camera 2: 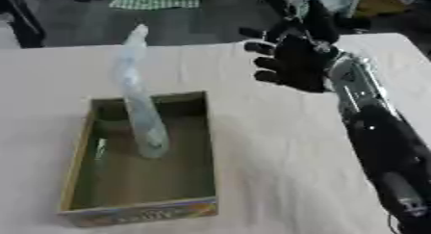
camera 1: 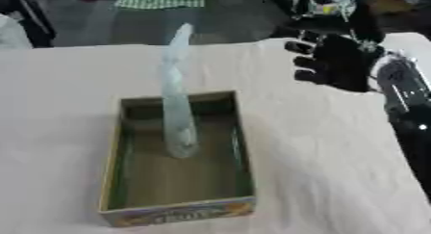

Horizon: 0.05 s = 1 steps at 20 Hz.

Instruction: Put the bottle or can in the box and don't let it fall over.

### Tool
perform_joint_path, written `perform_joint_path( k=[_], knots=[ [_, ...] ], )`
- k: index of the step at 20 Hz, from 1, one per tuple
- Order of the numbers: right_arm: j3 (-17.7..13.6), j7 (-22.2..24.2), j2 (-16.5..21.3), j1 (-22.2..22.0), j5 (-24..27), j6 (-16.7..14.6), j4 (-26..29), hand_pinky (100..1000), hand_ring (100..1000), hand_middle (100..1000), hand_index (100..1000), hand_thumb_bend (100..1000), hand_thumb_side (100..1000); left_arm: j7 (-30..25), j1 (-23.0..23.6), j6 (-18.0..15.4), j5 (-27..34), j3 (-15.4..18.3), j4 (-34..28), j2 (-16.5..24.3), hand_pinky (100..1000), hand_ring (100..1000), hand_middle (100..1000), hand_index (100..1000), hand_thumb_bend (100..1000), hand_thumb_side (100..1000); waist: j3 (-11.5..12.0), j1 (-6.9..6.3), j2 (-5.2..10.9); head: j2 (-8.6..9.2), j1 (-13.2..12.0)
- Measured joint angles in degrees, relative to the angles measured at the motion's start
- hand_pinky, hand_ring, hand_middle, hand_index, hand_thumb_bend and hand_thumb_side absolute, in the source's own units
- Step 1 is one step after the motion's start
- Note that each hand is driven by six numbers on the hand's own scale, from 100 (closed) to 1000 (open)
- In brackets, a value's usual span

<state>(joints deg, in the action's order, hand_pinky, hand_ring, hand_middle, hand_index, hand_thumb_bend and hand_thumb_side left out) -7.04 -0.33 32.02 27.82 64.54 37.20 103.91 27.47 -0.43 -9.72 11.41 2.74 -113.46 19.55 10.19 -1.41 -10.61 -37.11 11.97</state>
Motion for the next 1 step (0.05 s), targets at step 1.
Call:
perform_joint_path(
  k=[1],
  knots=[
    [-1.38,-0.76,0.09,-0.18,-0.86,-0.88,1.16,107,324,666,1000,100,968,-0.05,0.06,0.05,-0.01,0.09,0.0,0.0,832,1000,987,770,781,651,-0.13,-0.09,0.0,0.0,-0.21]
  ],
)
